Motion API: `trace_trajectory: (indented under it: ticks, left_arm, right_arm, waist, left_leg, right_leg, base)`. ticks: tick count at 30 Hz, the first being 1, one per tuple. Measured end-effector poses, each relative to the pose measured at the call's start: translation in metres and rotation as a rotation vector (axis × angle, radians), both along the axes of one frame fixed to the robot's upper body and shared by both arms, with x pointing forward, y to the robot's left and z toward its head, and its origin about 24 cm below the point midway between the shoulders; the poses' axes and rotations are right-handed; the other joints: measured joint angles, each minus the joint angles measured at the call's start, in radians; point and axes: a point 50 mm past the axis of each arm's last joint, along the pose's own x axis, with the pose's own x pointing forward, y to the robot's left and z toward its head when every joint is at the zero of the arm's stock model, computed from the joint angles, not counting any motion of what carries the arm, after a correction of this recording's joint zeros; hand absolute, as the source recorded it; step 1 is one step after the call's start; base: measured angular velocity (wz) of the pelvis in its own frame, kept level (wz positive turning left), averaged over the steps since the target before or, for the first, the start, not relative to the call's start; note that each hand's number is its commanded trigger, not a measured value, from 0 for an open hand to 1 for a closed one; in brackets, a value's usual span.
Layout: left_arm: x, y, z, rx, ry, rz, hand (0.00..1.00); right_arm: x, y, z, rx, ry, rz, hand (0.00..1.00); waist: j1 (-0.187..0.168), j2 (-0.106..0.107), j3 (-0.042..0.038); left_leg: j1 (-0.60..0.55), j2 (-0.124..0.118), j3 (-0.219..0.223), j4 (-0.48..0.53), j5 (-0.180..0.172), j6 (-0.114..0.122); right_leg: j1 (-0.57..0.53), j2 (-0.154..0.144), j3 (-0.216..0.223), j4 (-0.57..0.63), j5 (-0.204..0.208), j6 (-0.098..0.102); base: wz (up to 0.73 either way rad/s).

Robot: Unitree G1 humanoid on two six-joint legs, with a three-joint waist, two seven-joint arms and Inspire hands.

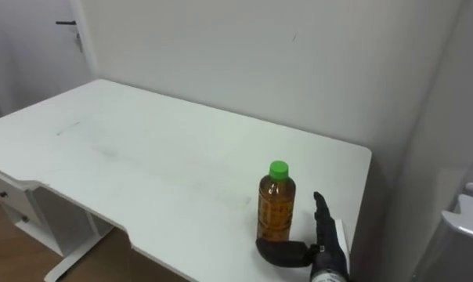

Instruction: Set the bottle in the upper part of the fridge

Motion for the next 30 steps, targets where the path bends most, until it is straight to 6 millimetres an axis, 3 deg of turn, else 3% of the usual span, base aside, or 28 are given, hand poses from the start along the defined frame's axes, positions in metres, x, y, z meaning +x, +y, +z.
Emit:
trace_trajectory:
  ticks: [4, 9, 22, 30]
  left_arm:
    - [0.001, 0.001, 0.000, 0.003, 0.002, -0.001, 0.00]
    - [0.006, 0.004, 0.001, 0.007, -0.008, -0.008, 0.00]
    - [0.011, 0.008, 0.002, 0.015, -0.013, -0.025, 0.00]
    - [0.013, 0.007, 0.002, 0.015, -0.017, -0.040, 0.00]
  right_arm:
    - [0.001, 0.004, -0.001, -0.005, 0.006, 0.015, 0.00]
    - [0.006, 0.001, -0.004, -0.023, 0.034, 0.002, 0.00]
    - [0.013, 0.008, 0.006, -0.004, -0.017, 0.010, 0.00]
    - [0.016, 0.005, 0.008, 0.099, -0.026, -0.028, 0.00]
  waist:
    - [0.003, -0.018, 0.0072]
    - [0.001, -0.011, 0.0112]
    - [0.001, -0.003, 0.0080]
    - [0.000, -0.002, 0.0077]
  left_leg:
    - [-0.018, -0.001, -0.004, 0.011, 0.000, 0.000]
    - [-0.043, -0.003, -0.014, 0.029, 0.000, 0.001]
    - [-0.087, -0.002, -0.015, 0.040, 0.001, 0.003]
    - [-0.087, -0.003, -0.016, 0.037, 0.001, 0.003]
  right_leg:
    - [-0.005, 0.000, -0.002, -0.002, 0.000, 0.001]
    - [-0.013, 0.004, -0.002, -0.003, 0.001, 0.003]
    - [-0.056, 0.006, -0.001, -0.001, 0.006, 0.002]
    - [-0.059, 0.002, -0.007, 0.007, 0.006, 0.002]
  base:
    - [0.05]
    - [0.11]
    - [0.00]
    - [0.00]
